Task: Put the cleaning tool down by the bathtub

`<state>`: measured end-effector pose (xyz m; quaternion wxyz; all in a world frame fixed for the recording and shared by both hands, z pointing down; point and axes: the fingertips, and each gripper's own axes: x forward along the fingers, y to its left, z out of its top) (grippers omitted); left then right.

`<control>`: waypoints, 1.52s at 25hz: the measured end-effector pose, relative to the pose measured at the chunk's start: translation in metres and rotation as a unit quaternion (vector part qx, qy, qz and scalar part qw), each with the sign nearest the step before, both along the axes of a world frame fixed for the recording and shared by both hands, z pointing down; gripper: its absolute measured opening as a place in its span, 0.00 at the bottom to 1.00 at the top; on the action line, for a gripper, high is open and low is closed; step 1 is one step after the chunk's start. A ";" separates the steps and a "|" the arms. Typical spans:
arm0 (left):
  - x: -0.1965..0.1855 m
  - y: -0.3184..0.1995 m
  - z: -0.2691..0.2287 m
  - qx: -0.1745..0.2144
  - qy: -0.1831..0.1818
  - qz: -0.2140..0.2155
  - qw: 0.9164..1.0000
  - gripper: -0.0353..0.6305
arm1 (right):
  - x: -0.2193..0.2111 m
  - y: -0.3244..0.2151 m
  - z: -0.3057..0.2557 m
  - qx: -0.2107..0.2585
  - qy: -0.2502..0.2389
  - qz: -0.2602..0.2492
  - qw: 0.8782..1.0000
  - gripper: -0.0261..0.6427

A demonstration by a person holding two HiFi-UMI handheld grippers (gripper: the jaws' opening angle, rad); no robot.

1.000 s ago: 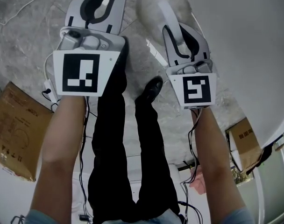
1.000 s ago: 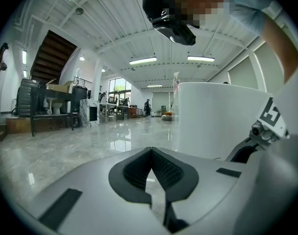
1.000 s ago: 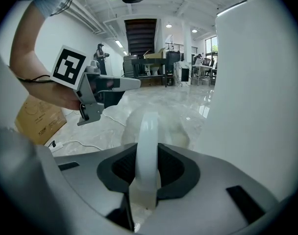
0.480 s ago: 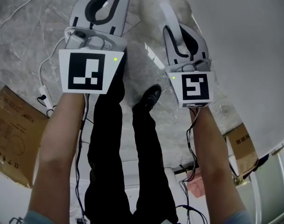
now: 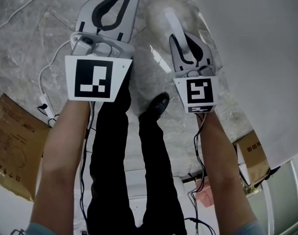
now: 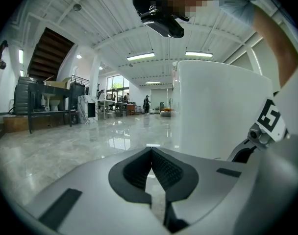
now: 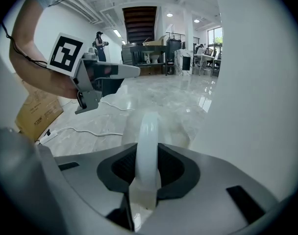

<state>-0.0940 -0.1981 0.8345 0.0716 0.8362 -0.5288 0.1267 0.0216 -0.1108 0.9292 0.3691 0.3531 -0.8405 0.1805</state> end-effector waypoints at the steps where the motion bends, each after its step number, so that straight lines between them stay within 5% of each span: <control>1: 0.000 -0.001 0.002 0.000 0.000 0.001 1.000 0.08 | 0.001 0.000 0.002 -0.002 0.002 0.000 1.000 0.19; 8: 0.004 -0.002 0.021 -0.004 -0.030 0.028 0.999 0.08 | 0.001 -0.007 0.021 -0.008 0.008 0.005 1.000 0.19; 38: 0.005 -0.002 0.050 -0.025 -0.024 0.024 0.999 0.08 | -0.002 -0.022 0.069 -0.024 0.025 -0.011 0.999 0.21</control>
